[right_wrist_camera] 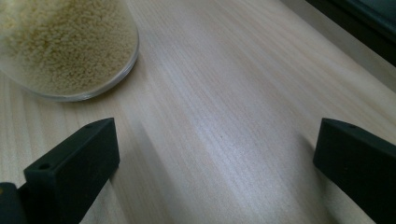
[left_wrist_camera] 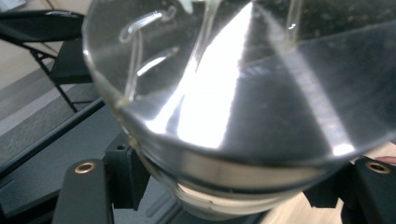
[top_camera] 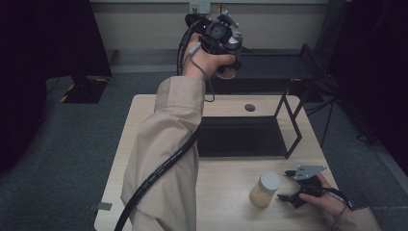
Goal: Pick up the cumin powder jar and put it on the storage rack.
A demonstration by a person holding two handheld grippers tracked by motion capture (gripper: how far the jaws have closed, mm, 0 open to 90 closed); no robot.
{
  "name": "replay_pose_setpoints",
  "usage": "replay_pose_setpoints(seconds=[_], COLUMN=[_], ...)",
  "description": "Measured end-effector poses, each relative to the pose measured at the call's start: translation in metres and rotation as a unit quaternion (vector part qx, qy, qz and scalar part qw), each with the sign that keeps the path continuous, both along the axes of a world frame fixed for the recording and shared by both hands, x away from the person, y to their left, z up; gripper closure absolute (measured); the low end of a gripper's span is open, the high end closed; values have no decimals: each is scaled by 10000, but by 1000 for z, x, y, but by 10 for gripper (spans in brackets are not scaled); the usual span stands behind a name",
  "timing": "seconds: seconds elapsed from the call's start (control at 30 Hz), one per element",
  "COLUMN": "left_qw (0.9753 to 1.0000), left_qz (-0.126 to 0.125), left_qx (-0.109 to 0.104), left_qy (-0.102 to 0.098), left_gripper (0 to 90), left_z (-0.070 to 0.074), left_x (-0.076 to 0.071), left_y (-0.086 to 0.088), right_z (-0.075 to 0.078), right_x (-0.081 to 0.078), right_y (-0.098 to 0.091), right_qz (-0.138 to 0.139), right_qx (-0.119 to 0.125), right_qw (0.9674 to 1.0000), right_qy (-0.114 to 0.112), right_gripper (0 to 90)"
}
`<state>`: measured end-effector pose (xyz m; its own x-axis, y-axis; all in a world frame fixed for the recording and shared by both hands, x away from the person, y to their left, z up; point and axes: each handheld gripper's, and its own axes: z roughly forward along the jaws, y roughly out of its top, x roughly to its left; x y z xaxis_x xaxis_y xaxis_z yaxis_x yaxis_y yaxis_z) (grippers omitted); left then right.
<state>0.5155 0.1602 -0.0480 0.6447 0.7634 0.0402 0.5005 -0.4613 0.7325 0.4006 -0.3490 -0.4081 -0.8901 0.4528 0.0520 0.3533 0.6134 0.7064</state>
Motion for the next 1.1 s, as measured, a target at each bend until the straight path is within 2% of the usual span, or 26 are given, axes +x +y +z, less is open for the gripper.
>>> replay_pose_setpoints(seconds=[0.13, 0.4, 0.5, 0.73, 1.1], left_qw=[9999, 9994, 9990, 9986, 9987], left_qz=[129, 324, 399, 522, 519], left_qx=[80, 96, 200, 106, 8], left_qy=[-3, 1, -17, 10, -4], left_gripper=[310, 310, 310, 310, 309], left_z=[-3, -11, -15, -20, -24], left_x=[7, 17, 17, 19, 21], left_y=[-5, -8, -10, -7, -9], right_z=[0, 0, 0, 0, 0], right_x=[0, 0, 0, 0, 0], right_y=[0, 0, 0, 0, 0], right_qz=[-1, 12, 12, 12, 11], right_qx=[0, 0, 1, 0, 0], right_qw=[10000, 10000, 10000, 10000, 10000], right_qy=[1, -13, -14, -14, -14], right_gripper=[0, 0, 0, 0, 0])
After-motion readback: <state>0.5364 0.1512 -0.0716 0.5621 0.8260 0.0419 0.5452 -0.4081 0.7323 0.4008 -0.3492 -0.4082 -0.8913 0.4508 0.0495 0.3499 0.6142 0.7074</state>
